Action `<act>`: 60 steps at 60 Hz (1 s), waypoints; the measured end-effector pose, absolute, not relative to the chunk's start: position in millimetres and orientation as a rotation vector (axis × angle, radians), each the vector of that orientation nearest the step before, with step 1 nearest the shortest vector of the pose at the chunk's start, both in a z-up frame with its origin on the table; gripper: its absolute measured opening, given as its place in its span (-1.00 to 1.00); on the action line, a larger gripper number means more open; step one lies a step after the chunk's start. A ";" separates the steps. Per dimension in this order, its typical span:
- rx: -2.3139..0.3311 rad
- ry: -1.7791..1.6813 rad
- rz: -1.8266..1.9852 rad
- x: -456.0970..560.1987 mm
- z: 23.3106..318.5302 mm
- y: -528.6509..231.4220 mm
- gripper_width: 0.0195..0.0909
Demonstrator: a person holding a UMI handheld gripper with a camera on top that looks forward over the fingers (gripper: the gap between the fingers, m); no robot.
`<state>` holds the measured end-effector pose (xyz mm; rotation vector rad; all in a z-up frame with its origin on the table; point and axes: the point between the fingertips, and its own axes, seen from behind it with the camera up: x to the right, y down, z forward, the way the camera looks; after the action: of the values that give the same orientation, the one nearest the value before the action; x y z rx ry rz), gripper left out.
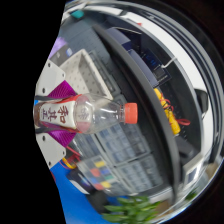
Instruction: Pour water
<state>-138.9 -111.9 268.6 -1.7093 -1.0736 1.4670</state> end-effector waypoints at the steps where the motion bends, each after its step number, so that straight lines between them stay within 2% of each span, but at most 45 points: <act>1: -1.682 -1.086 1.432 -139.5 267.8 -103.4 -0.51; 11: -1.496 -1.158 1.234 -141.7 239.1 -30.8 -0.51; 21: -1.472 -1.251 1.055 -144.5 166.7 24.0 -0.51; 33: -1.462 -1.323 0.999 -140.7 99.4 44.6 -0.52; 34: -1.464 -1.333 0.992 -139.2 92.6 44.0 -0.31; 36: -1.432 -1.307 1.021 -139.1 97.7 42.9 -0.45; 45: -1.418 -1.313 1.038 -131.5 93.7 41.2 -0.45; 60: -1.430 -1.316 1.041 -133.5 93.7 42.9 0.06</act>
<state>-133.5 42.9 93.7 -1.4299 -1.3159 1.0414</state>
